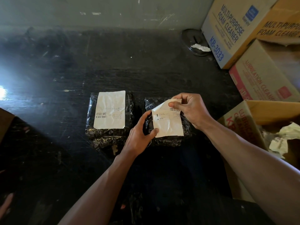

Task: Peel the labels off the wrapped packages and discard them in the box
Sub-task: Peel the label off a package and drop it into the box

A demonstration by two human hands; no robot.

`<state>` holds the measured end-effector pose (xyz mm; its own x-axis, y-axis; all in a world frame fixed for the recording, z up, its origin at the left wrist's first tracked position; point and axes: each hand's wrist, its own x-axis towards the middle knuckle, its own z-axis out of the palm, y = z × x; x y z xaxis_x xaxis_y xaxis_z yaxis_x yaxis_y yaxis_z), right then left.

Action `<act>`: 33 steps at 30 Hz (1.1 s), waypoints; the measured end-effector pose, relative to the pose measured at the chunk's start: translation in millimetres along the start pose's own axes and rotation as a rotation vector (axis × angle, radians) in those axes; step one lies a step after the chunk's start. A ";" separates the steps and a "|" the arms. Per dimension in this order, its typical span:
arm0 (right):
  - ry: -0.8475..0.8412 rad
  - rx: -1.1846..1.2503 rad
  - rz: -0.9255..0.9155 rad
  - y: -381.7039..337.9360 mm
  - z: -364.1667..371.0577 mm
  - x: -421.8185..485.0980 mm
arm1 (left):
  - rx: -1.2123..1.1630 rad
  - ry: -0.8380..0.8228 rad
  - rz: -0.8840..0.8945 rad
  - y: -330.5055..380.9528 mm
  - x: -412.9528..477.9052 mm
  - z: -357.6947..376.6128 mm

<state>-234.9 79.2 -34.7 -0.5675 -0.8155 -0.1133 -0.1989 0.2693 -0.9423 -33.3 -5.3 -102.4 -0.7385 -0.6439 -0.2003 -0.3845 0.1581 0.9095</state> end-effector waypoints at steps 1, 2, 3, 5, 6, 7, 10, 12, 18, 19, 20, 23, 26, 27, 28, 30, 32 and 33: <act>0.000 0.007 0.000 0.3 0.1 -0.6 | -0.003 -0.001 0.001 -0.2 -0.3 0.0; 0.004 0.016 0.000 0.9 0.0 -1.0 | -0.007 -0.003 0.002 -0.3 -0.5 0.0; 0.010 0.029 0.003 1.4 -0.3 -1.4 | -0.011 -0.005 0.003 -0.6 -0.3 0.0; 0.018 0.061 0.009 1.5 -0.5 -2.1 | -0.015 -0.005 0.002 -2.0 0.4 -0.4; 0.022 0.074 0.013 1.5 -0.2 -2.7 | -0.014 -0.005 0.000 -2.5 0.7 -0.7; 0.023 0.082 0.016 1.0 -0.3 -3.3 | -0.011 -0.006 0.001 -2.8 1.2 -1.0; 0.019 0.084 0.022 -0.6 -1.1 -6.2 | -0.007 -0.010 0.002 -2.7 1.7 -1.0; 0.018 0.089 0.022 -2.1 -1.2 -8.5 | -0.001 -0.006 -0.001 -2.0 1.4 -1.0; 0.029 0.170 0.015 -4.6 -0.2 -17.7 | 0.010 0.000 -0.024 -3.5 2.8 0.9; 0.039 0.192 0.024 -6.4 -1.7 -18.6 | 0.011 -0.001 -0.028 -4.0 3.0 0.7; 0.041 0.190 0.022 -8.9 -3.4 -18.3 | 0.009 -0.001 -0.032 -4.1 3.5 0.7; 0.020 0.077 -0.002 -15.1 -8.9 -16.5 | -0.006 -0.011 -0.042 -5.0 1.9 1.9; 0.030 0.020 0.014 -16.7 -11.8 -17.1 | -0.004 -0.025 -0.036 -4.9 1.1 0.6; 0.029 0.011 0.013 -16.7 -11.6 -17.7 | -0.015 -0.030 -0.036 -5.3 1.2 -0.2; 0.028 0.004 0.011 -16.9 -10.9 -18.2 | -0.034 -0.036 -0.039 -5.9 2.0 -1.3; 0.042 -0.011 0.014 -16.3 -9.3 -19.4 | -0.101 -0.038 -0.054 -8.7 5.1 -1.7; 0.071 0.004 0.034 -15.2 -9.7 -20.6 | -0.138 -0.012 -0.056 -10.7 8.1 -0.7; 0.079 0.012 0.045 -14.5 -10.2 -20.9 | -0.139 0.005 -0.056 -10.2 9.4 -0.3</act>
<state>-228.3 97.5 -15.4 -0.6374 -0.7593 -0.1309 -0.1620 0.2981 -0.9407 -36.1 -13.1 -113.4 -0.7152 -0.6526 -0.2503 -0.3443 0.0173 0.9387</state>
